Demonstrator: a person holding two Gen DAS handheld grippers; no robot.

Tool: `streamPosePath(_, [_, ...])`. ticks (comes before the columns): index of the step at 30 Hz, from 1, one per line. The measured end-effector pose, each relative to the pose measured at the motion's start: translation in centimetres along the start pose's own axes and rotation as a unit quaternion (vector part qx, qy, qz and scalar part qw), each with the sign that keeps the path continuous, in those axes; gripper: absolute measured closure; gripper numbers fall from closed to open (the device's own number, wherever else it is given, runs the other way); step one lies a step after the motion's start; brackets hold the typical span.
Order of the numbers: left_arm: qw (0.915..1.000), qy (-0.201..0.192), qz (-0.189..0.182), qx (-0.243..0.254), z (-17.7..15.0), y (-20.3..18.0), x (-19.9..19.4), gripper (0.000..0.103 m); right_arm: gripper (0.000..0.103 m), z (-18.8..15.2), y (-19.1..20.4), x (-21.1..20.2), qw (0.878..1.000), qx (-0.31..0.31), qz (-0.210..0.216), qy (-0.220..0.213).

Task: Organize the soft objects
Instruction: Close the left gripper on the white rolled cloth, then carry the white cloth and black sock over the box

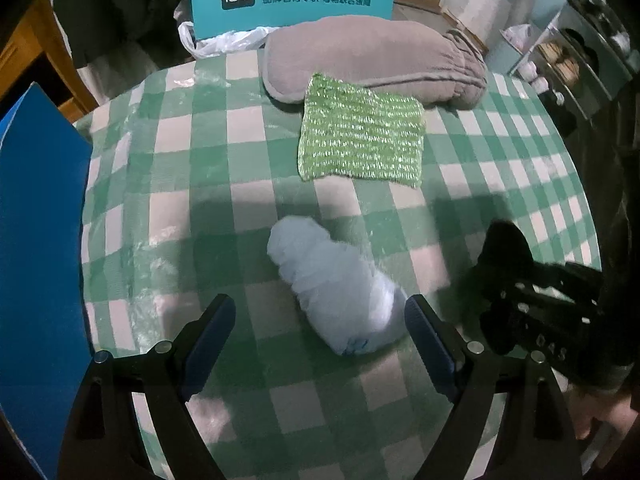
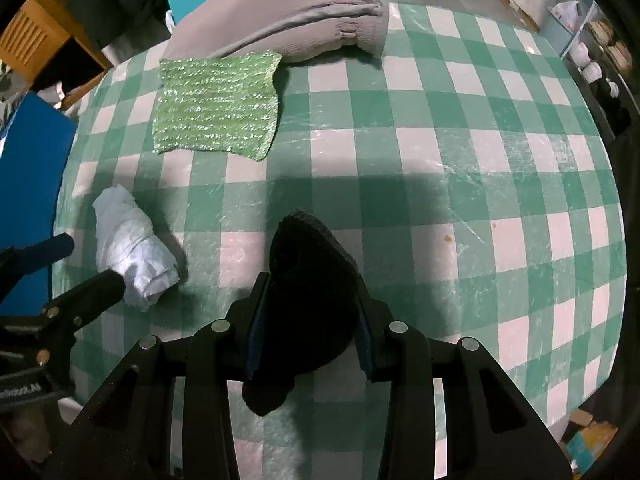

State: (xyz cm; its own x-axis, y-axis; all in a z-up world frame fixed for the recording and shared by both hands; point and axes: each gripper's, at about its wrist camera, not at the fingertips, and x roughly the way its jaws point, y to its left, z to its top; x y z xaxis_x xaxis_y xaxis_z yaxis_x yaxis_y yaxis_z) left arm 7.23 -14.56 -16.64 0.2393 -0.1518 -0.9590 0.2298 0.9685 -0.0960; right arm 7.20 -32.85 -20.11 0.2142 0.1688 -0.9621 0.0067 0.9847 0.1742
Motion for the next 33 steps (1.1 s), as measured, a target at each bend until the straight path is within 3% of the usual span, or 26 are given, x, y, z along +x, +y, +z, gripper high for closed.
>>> streamPosePath(6, [0.9999,0.012,0.011,0.000,0.8,-0.5,2.0,0.015,0.067,0.5,-2.2,-0.9,1.000,-0.001,0.002,-0.002])
streamPosePath(13, [0.9998,0.010,0.014,0.003,0.7,-0.5,3.1,0.016,0.067,0.5,-0.7,-0.4,1.000,-0.009,0.005,-0.004])
streamPosePath(16, [0.9997,0.007,0.015,0.016,0.7,-0.7,3.0,0.025,0.067,0.6,-0.5,-0.2,1.000,-0.011,0.005,-0.002])
streamPosePath(18, [0.9995,0.004,0.018,0.027,0.5,-0.8,2.9,0.040,0.067,0.8,-0.2,0.0,1.000,-0.012,0.006,-0.002])
streamPosePath(20, [0.9990,0.002,0.024,0.037,0.4,-1.0,2.8,0.048,0.067,0.9,0.0,0.0,1.000,-0.014,0.006,-0.003])
streamPosePath(33, [0.9974,-0.031,0.038,0.052,-0.3,-0.8,-0.1,0.053,0.067,1.3,1.3,-1.8,0.999,-0.034,0.004,-0.020])
